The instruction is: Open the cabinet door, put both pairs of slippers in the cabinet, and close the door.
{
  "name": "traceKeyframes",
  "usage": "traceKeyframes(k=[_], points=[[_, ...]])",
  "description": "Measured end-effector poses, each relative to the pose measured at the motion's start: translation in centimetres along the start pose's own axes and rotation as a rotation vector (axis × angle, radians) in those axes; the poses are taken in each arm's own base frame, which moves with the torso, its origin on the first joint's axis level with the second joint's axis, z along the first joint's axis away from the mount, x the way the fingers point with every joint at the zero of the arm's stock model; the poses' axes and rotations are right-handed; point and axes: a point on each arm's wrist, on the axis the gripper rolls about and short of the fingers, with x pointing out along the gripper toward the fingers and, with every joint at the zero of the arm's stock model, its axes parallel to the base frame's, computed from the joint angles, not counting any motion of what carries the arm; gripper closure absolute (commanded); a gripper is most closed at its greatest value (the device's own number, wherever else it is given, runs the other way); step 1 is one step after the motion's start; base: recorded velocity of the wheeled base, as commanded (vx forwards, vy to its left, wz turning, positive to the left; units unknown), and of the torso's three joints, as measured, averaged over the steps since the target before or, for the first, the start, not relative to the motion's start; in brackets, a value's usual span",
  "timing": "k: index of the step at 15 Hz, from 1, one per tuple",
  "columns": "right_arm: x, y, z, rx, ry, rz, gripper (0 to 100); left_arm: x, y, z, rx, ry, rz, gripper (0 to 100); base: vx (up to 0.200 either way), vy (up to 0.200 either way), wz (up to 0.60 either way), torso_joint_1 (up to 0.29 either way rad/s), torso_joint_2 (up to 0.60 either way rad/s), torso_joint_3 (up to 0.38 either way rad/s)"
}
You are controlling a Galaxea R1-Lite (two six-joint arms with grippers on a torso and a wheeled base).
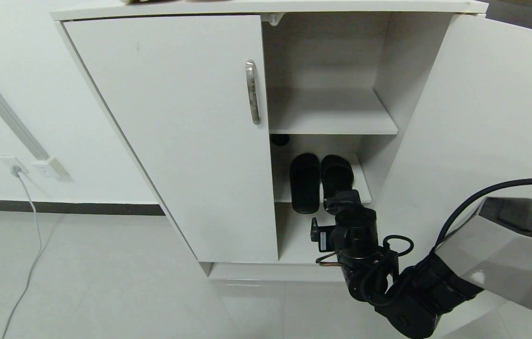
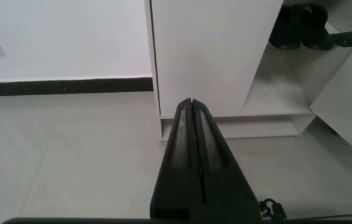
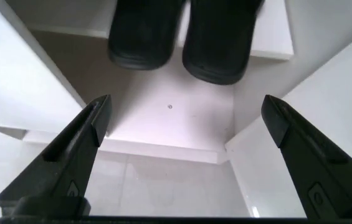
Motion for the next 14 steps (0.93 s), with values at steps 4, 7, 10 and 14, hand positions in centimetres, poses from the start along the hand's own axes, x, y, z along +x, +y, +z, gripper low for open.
traceKeyframes(k=[4, 7, 10, 14], points=[[-0.07, 0.06, 0.03, 0.001, -0.002, 0.003, 0, 0.0, 0.0, 0.0, 0.0, 0.0, 0.0, 100, 0.0, 0.0, 0.0, 0.0, 0.0, 0.0], [-0.09, 0.04, -0.02, -0.002, 0.0, 0.002, 0, 0.0, 0.0, 0.0, -0.001, 0.0, 0.0, 100, 0.0, 0.0, 0.0, 0.0, 0.0, 0.0], [-0.1, 0.05, -0.03, -0.002, 0.0, 0.002, 0, 0.0, 0.0, 0.0, -0.001, 0.0, -0.001, 100, 0.0, 0.0, 0.0, 0.0, 0.0, 0.0], [-0.15, 0.12, -0.02, 0.0, -0.002, 0.004, 0, 0.0, 0.0, 0.0, -0.001, 0.0, -0.001, 100, 0.0, 0.0, 0.0, 0.003, 0.0, 0.104]])
